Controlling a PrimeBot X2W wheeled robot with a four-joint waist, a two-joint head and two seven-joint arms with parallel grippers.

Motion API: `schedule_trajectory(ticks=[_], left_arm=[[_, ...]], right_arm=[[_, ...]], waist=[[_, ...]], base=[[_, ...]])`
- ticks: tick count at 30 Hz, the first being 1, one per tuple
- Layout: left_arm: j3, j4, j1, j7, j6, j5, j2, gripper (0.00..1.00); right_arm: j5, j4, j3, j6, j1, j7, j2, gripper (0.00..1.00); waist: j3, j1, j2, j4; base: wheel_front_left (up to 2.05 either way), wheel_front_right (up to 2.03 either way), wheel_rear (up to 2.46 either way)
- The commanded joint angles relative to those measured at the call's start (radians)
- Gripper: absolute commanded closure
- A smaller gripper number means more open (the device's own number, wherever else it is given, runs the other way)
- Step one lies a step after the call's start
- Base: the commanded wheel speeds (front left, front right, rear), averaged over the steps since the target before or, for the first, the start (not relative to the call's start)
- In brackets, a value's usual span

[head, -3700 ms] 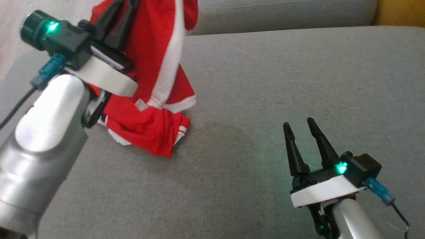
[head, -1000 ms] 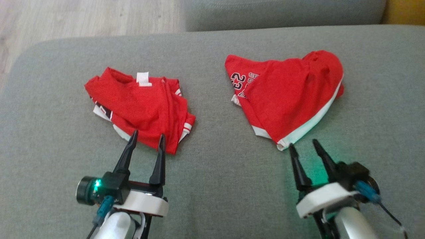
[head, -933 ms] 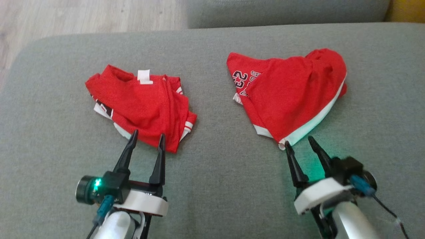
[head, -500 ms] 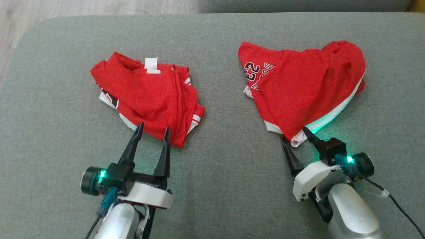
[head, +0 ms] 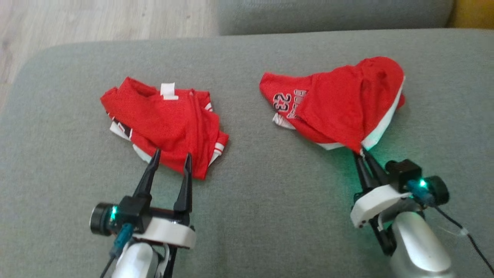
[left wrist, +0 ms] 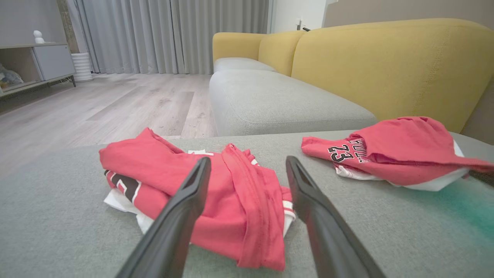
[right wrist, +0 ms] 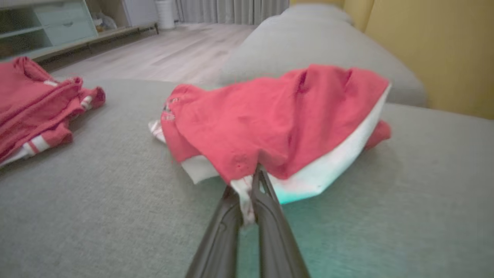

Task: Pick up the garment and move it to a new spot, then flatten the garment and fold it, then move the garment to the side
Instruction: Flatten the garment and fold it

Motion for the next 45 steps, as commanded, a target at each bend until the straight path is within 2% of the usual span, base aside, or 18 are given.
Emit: schedule_trajectory(ticks=[1, 9, 12, 14, 18, 26, 30, 31, 36, 40, 45], left_arm=[[0.045, -0.029, 0.002, -0.01, -0.007, 0.011, 0.001, 0.0], [0.069, -0.04, 0.028, -0.01, -0.013, 0.02, -0.008, 0.0], [0.076, -0.043, 0.038, -0.01, -0.016, 0.022, -0.012, 0.0], [0.083, -0.046, 0.043, -0.01, -0.019, 0.023, -0.016, 0.0], [0.089, -0.051, 0.049, -0.01, -0.02, 0.024, -0.023, 0.0], [0.094, -0.058, 0.058, -0.01, -0.022, 0.027, -0.033, 0.0], [0.097, -0.057, 0.06, -0.01, -0.024, 0.027, -0.036, 0.0], [0.099, -0.053, 0.061, -0.01, -0.026, 0.027, -0.037, 0.0], [0.106, -0.046, 0.079, -0.01, -0.021, 0.023, -0.04, 0.0], [0.114, -0.053, 0.097, -0.01, -0.016, 0.022, -0.041, 0.0], [0.118, -0.063, 0.107, -0.01, -0.015, 0.025, -0.042, 0.0]], right_arm=[[-0.011, -0.07, -0.005, -0.001, -0.004, -0.023, -0.003, 1.0], [-0.087, -0.246, -0.128, -0.001, 0.001, -0.024, -0.003, 1.0], [-0.131, -0.325, -0.174, -0.001, -0.003, 0.004, -0.007, 1.0], [-0.15, -0.399, -0.192, -0.001, -0.005, 0.048, -0.033, 1.0], [-0.142, -0.483, -0.168, -0.001, 0.003, 0.119, -0.076, 1.0], [-0.074, -0.605, 0.005, -0.001, -0.004, 0.231, -0.135, 1.0], [-0.051, -0.602, 0.126, -0.001, -0.077, 0.258, -0.149, 1.0], [-0.034, -0.58, 0.194, -0.001, -0.142, 0.267, -0.146, 1.0], [0.036, -0.472, 0.294, -0.001, -0.362, 0.259, -0.102, 1.0], [0.042, -0.389, 0.22, -0.001, -0.538, 0.237, -0.062, 1.0], [-0.001, -0.319, 0.005, -0.001, -0.588, 0.231, -0.04, 1.0]], waist=[[-0.029, 0.0, 0.0, -0.023], [-0.069, 0.0, 0.0, -0.052], [-0.085, 0.0, 0.0, -0.06], [-0.099, 0.0, 0.0, -0.061], [-0.113, 0.0, 0.0, -0.057], [-0.124, 0.0, 0.0, -0.028], [-0.131, 0.0, 0.0, -0.007], [-0.135, 0.0, 0.0, 0.003], [-0.161, 0.0, 0.0, 0.016], [-0.169, 0.0, 0.0, 0.009], [-0.166, 0.0, 0.0, -0.014]], base=[[0.0, 0.0, 0.0], [0.0, 0.0, 0.0], [0.0, 0.0, 0.0], [0.0, 0.0, 0.0], [0.0, 0.0, 0.0], [0.0, 0.0, 0.0], [0.0, 0.0, 0.0], [0.0, 0.0, 0.0], [0.0, 0.0, 0.0], [0.0, 0.0, 0.0], [0.0, 0.0, 0.0]])
